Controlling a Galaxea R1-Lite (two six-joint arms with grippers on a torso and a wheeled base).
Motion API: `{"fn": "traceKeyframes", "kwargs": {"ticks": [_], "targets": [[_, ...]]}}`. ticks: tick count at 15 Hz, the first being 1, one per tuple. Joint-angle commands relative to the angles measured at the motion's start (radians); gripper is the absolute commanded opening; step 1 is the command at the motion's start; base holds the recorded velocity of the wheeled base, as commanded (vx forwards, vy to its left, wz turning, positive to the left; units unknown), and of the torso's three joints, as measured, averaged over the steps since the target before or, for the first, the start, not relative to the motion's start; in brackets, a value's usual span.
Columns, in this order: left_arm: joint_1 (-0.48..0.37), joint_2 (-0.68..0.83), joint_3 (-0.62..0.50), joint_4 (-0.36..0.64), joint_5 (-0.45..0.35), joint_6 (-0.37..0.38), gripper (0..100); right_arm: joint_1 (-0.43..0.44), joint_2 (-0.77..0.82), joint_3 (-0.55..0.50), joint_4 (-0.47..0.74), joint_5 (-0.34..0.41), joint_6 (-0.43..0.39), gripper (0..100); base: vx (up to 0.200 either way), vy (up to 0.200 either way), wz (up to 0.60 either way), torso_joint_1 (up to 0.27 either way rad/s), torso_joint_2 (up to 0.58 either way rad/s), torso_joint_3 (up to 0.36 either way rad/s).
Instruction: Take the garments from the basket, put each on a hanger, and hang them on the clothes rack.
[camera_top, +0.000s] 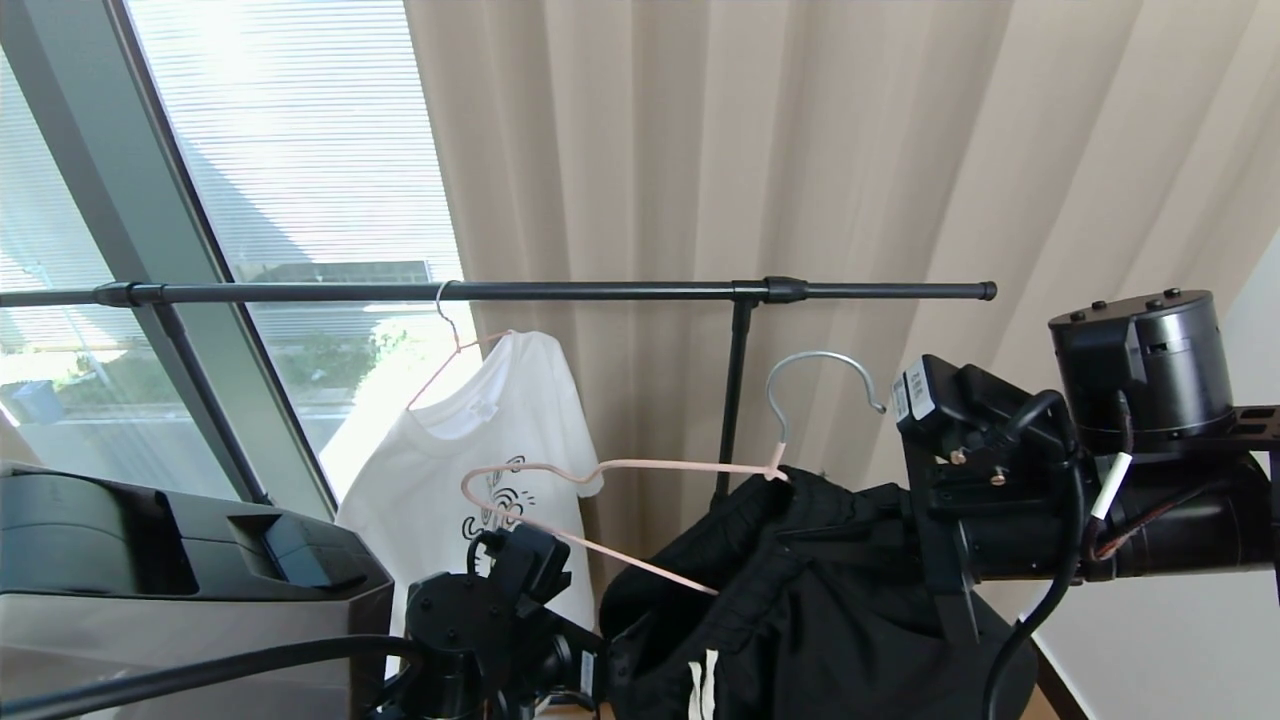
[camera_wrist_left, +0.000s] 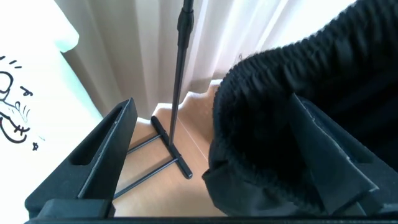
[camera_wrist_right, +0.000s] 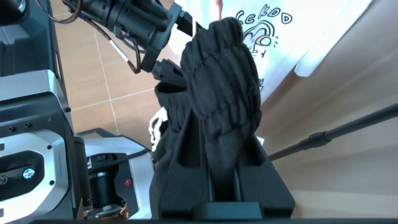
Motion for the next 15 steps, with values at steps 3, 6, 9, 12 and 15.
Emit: {"fn": "traceKeyframes", "kwargs": {"ticks": [3,6,9,12,15], "targets": [[-0.004,0.015,0.014,-0.001,-0.001,0.019,0,-0.001,-0.012,0.005,-0.012,-0.001,0.000,0,0.000,0.000,0.00,0.000,0.00,0.000],[-0.013,0.006,0.020,-0.001,0.001,0.025,0,-0.004,-0.004,0.005,-0.012,-0.006,0.000,0,0.000,0.000,0.00,0.000,0.00,0.000],[-0.006,-0.043,0.031,-0.001,0.015,0.046,0,-0.015,0.007,0.003,-0.012,-0.009,0.000,0,0.000,0.000,0.00,0.000,0.00,0.000],[0.004,-0.078,0.033,-0.001,0.022,0.051,0,-0.043,0.035,-0.002,-0.012,-0.012,0.000,0,0.000,0.000,0.00,0.000,0.00,0.000],[0.031,-0.082,0.037,-0.001,0.022,0.077,0,-0.059,0.051,-0.008,-0.012,-0.033,0.000,0,0.000,0.000,0.00,0.000,0.00,0.000]]}}
